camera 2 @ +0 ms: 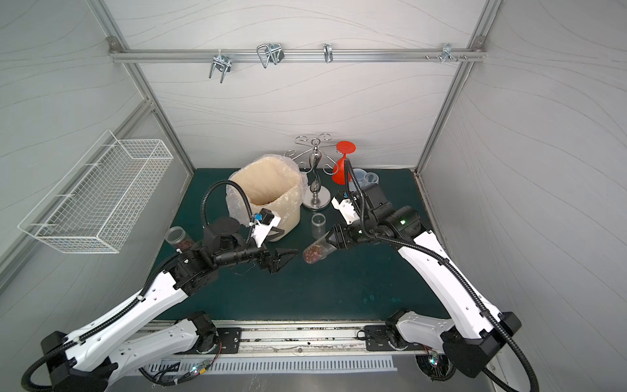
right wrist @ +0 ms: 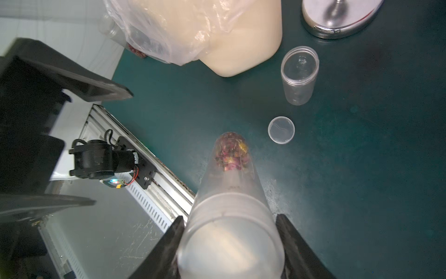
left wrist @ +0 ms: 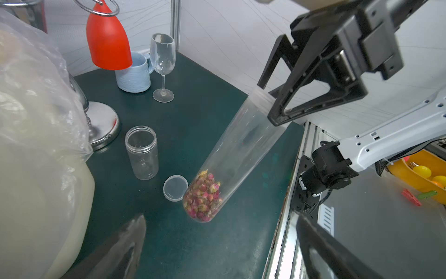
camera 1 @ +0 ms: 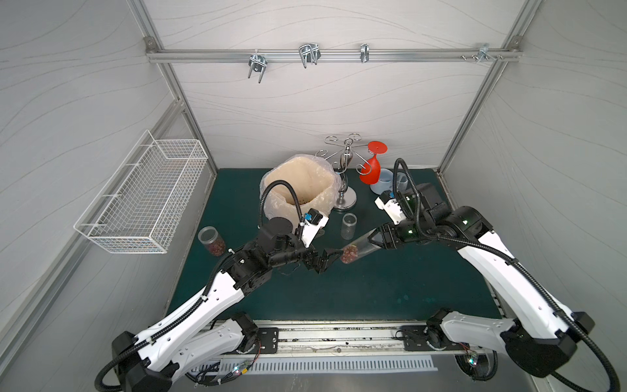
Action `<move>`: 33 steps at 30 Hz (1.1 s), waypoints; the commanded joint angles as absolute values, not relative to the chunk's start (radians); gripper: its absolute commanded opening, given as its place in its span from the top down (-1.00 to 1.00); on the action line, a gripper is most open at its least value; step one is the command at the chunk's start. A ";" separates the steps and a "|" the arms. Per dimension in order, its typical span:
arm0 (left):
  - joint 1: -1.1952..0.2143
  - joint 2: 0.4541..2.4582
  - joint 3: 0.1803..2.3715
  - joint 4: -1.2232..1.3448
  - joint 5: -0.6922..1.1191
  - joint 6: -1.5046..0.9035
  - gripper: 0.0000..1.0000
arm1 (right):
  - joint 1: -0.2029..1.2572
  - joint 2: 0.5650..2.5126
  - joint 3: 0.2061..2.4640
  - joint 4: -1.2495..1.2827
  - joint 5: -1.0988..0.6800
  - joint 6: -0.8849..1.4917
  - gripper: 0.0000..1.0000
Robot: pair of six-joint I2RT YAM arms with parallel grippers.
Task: Empty the moldy dried flower tea in the jars
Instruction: Pick up the jar from the center of the board.
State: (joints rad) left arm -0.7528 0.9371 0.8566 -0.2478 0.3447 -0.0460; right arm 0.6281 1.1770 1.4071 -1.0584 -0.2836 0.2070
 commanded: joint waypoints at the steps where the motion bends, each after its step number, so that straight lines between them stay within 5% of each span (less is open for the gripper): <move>1: -0.811 0.968 0.896 -0.184 0.271 0.076 -0.96 | 0.612 1.159 1.418 -1.017 -0.382 0.174 0.42; 33: -0.868 0.937 0.770 -0.119 0.351 0.388 -0.98 | 0.611 1.185 1.373 -0.915 -0.522 0.206 0.51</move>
State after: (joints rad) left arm -0.8635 0.9455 0.7692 -0.1509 0.3153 0.3397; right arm 0.6155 1.1904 1.3804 -0.9447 -0.4847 0.1955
